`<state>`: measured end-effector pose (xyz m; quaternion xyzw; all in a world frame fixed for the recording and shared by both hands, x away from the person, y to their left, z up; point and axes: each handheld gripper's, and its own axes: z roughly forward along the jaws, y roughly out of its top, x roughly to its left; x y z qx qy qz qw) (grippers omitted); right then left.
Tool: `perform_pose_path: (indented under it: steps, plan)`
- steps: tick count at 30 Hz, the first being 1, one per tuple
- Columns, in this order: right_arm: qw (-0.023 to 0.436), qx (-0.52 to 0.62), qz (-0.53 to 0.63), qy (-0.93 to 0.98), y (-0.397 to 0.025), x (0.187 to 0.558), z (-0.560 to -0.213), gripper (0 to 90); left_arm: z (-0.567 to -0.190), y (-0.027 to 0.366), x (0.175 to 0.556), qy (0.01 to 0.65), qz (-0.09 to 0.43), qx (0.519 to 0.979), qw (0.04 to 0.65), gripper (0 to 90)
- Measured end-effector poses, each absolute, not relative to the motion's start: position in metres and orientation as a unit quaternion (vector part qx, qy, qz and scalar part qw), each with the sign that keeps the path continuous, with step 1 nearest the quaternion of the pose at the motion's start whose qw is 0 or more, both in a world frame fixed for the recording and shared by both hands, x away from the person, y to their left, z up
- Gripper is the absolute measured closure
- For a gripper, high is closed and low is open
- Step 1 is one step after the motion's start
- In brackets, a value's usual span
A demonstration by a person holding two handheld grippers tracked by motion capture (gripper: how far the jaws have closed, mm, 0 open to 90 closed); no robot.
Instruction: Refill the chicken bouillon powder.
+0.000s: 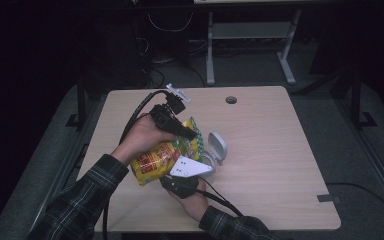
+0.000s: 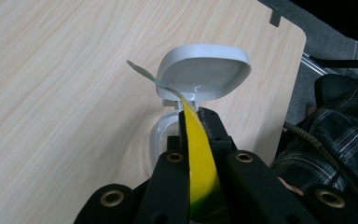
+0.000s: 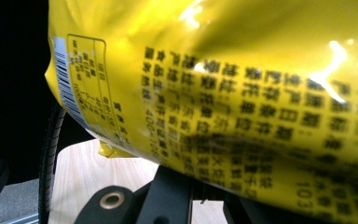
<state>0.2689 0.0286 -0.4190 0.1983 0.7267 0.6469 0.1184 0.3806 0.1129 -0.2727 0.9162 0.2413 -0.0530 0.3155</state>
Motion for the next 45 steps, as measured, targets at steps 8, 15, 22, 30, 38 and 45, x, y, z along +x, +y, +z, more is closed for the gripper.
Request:
perform_pose_path:
  steps: [8,15,22,30,38,45]
  plan:
    - [0.113,0.2,0.652,0.722,0.0272,0.2694,-0.4178,89.9,-0.2712,0.1085,0.3816,0.244,-0.054,0.919,0.306,89.6]
    - [0.113,0.199,0.655,0.72,0.0262,0.2693,-0.4164,89.9,-0.2693,0.1048,0.3817,0.241,-0.052,0.922,0.299,89.6]
    - [0.113,0.197,0.655,0.721,0.0263,0.2692,-0.4164,89.9,-0.2695,0.1054,0.381,0.242,-0.051,0.922,0.299,89.8]
    - [0.112,0.194,0.653,0.724,0.0282,0.269,-0.4173,89.9,-0.2718,0.11,0.3799,0.248,-0.05,0.919,0.303,89.9]
    - [0.108,0.193,0.653,0.724,0.0312,0.2682,-0.4183,89.9,-0.2732,0.112,0.3806,0.25,-0.051,0.92,0.299,89.9]
    - [0.107,0.193,0.653,0.724,0.0306,0.2683,-0.4183,89.9,-0.2734,0.1108,0.381,0.251,-0.051,0.92,0.296,89.9]
